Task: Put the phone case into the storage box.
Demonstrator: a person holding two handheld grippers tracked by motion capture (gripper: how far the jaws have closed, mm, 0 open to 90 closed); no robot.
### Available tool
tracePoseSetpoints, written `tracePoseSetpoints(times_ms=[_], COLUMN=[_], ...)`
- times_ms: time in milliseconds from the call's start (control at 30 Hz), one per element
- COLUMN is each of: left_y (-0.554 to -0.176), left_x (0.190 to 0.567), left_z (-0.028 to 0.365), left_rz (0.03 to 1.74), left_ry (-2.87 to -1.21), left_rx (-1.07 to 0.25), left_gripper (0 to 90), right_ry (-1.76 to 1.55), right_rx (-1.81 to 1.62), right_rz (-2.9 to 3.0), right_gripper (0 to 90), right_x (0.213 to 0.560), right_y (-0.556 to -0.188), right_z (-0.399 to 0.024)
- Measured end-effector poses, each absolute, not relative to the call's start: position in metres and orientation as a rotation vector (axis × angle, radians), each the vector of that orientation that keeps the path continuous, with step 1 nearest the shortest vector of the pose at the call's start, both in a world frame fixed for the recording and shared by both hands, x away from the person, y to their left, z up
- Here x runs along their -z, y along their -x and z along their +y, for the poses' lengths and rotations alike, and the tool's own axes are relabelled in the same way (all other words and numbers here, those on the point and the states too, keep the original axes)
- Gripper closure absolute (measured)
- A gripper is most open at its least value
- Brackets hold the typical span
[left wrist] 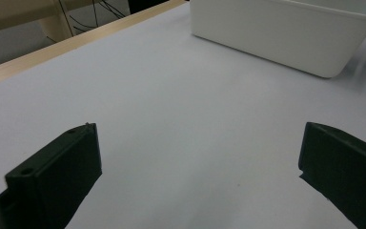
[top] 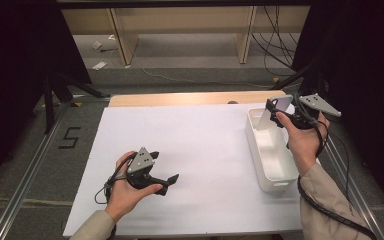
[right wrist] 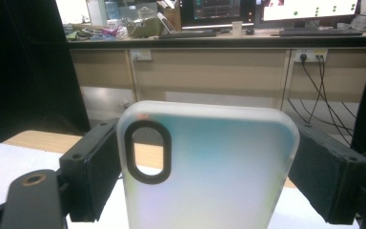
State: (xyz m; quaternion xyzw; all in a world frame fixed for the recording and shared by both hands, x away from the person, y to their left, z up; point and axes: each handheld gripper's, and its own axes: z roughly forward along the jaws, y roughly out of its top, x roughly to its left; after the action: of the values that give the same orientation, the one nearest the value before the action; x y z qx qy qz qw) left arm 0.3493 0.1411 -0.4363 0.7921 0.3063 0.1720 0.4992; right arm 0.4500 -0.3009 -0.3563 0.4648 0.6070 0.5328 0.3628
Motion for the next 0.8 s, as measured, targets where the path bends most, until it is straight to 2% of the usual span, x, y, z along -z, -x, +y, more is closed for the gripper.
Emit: tracePoseSetpoints(times_ms=[800], left_y=[-0.3497], left_x=[0.4370], left_z=[0.1409], left_rz=[0.740], left_ry=[-1.918], left_rx=[-0.414], left_gripper=[0.0], right_ry=[-1.180], right_rx=[-1.333], right_rz=[1.590], right_gripper=[17.9], right_x=[0.3602], right_y=[-0.4551], right_z=[-0.2976])
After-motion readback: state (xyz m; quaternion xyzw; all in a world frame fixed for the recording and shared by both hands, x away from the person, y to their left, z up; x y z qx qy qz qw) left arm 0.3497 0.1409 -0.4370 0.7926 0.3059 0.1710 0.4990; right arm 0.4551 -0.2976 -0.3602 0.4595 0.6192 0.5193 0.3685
